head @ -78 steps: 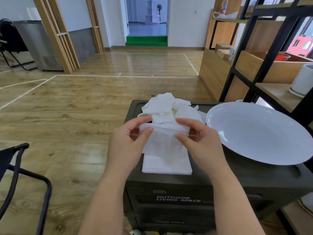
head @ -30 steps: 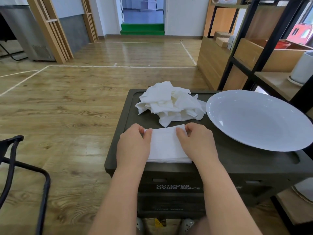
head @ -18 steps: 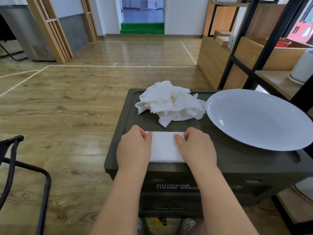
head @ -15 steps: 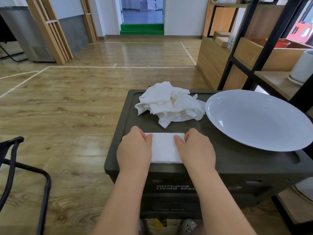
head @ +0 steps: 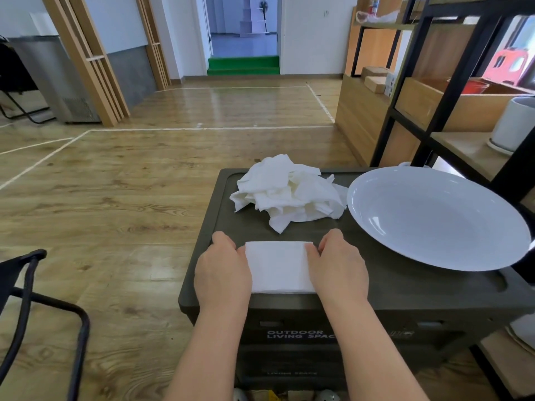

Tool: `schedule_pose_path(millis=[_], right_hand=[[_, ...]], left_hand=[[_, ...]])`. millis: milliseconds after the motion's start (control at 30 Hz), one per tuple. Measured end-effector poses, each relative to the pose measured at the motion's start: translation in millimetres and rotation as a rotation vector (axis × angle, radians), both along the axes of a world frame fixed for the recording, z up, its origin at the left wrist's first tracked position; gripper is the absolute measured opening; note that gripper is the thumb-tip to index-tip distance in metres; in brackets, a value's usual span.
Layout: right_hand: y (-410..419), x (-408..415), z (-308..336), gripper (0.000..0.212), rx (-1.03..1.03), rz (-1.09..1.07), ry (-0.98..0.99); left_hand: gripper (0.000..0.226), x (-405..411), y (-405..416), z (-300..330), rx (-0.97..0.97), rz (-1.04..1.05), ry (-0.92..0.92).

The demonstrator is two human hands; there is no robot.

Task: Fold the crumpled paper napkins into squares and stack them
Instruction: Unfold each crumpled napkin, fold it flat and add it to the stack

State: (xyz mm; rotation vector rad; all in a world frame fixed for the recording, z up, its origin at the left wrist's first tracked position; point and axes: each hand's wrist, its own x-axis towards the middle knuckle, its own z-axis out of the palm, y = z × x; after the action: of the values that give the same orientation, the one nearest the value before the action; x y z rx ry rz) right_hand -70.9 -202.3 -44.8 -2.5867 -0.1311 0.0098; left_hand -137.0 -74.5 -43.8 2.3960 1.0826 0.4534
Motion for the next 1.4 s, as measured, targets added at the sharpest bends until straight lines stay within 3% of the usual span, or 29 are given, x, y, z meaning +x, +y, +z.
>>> schedule_pose_path(millis=[467,567,667,733,833,1000,1133,1233,1400], right_hand=[[-1.4,0.5,-0.1,0.019,-0.056,0.054,-0.017],[-6.1,-2.0,0.3,0.020,0.042,0.031,0.009],[-11.6,5.6,6.3,0.025,0.260,-0.030,0.094],[-14.0,11.0,11.0,0.026,0.397,-0.067,0.146],[-16.2,13.4,14.1,0.029,0.515,-0.079,0.164],[-19.4,14.8,11.3,0.028,0.604,-0.074,0.160],[-19.7,19.0,10.1,0.028,0.668,-0.077,0.160],[-18.6,17.7,9.2,0.027,0.684,-0.072,0.146],[-16.8,12.5,16.2,0.015,0.801,-0.030,0.103]], left_hand=[[0.013,0.7,0.0,3.5,0.162,-0.099,0.126],[0.014,-1.1,1.9,22.2,0.313,-0.127,0.068],[0.013,20.4,0.8,52.0,0.382,-0.201,-0.151],[0.020,48.3,-2.5,63.0,0.405,-0.267,-0.181],[0.042,92.7,-8.7,64.2,0.430,-0.333,-0.017],[0.016,124.4,-14.5,52.7,0.530,-0.332,0.127],[0.037,120.5,-7.9,50.4,0.597,-0.341,0.191],[0.039,107.5,-4.7,53.8,0.572,-0.317,0.110],[0.030,56.8,-5.5,76.2,0.377,-0.265,-0.239]])
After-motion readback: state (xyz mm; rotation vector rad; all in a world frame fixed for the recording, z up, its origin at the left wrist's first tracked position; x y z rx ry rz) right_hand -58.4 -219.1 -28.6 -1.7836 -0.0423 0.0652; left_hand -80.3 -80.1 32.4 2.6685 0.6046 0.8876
